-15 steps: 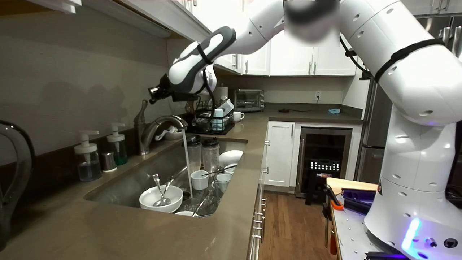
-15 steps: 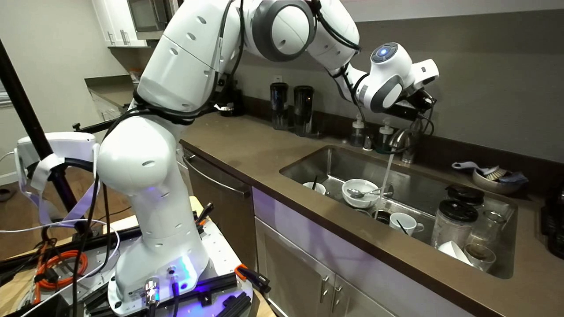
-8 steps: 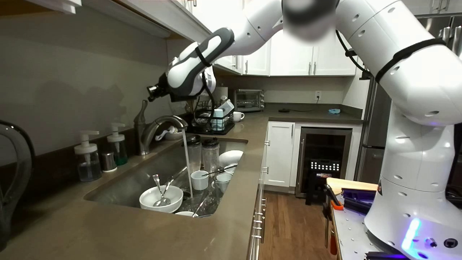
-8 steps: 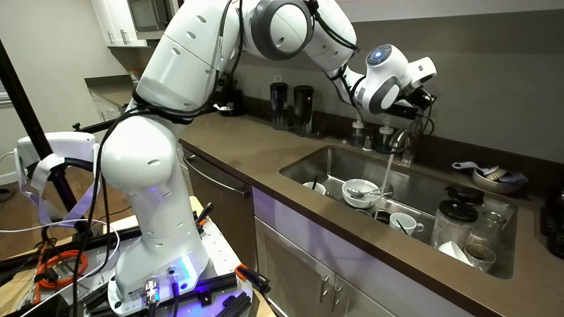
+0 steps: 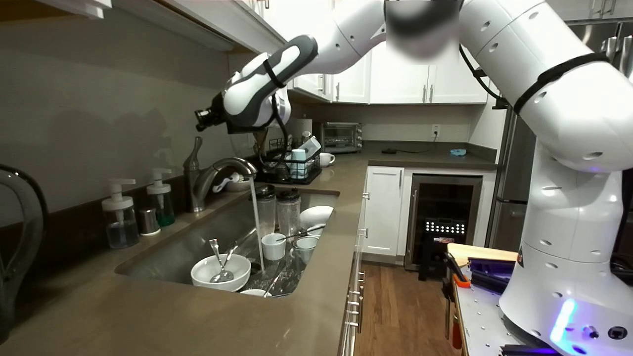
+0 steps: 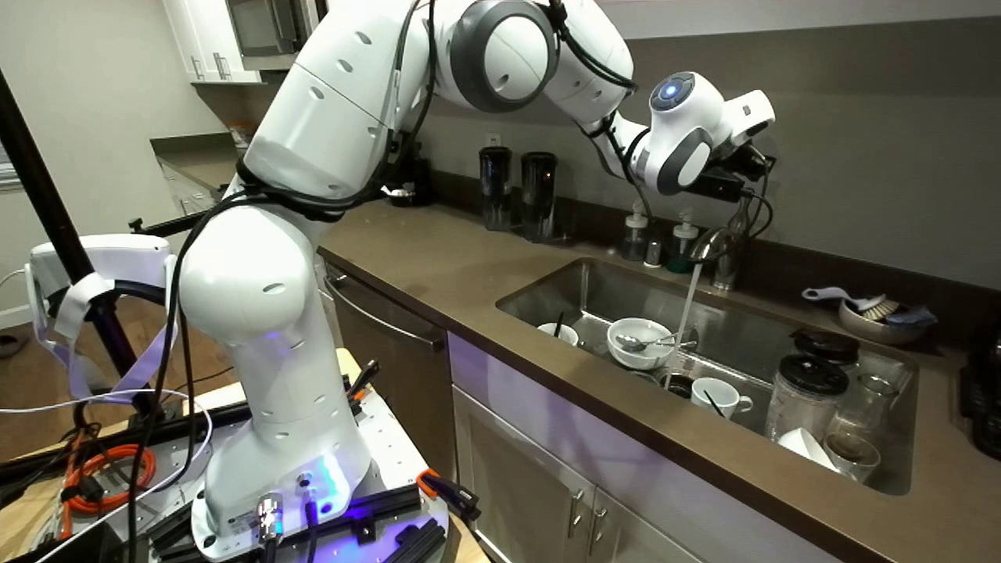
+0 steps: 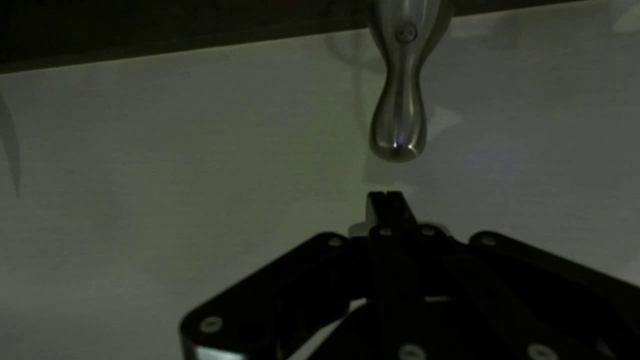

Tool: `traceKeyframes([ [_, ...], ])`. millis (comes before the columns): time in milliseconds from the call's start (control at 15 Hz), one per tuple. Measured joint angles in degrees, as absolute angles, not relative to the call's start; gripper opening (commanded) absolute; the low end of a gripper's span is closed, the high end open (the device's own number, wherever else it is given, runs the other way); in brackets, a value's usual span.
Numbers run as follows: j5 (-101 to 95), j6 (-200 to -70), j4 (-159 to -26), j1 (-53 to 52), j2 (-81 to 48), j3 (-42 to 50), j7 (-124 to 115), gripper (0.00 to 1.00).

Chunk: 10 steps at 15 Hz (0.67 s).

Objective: Close the tap

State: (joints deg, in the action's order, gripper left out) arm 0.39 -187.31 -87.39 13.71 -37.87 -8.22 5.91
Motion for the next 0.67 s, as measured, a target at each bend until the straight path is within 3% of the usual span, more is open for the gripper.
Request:
traceKeyframes([
  [667,0.43,-184.69,-84.47,14.87,-40.33,-10.94,5.85,0.03],
])
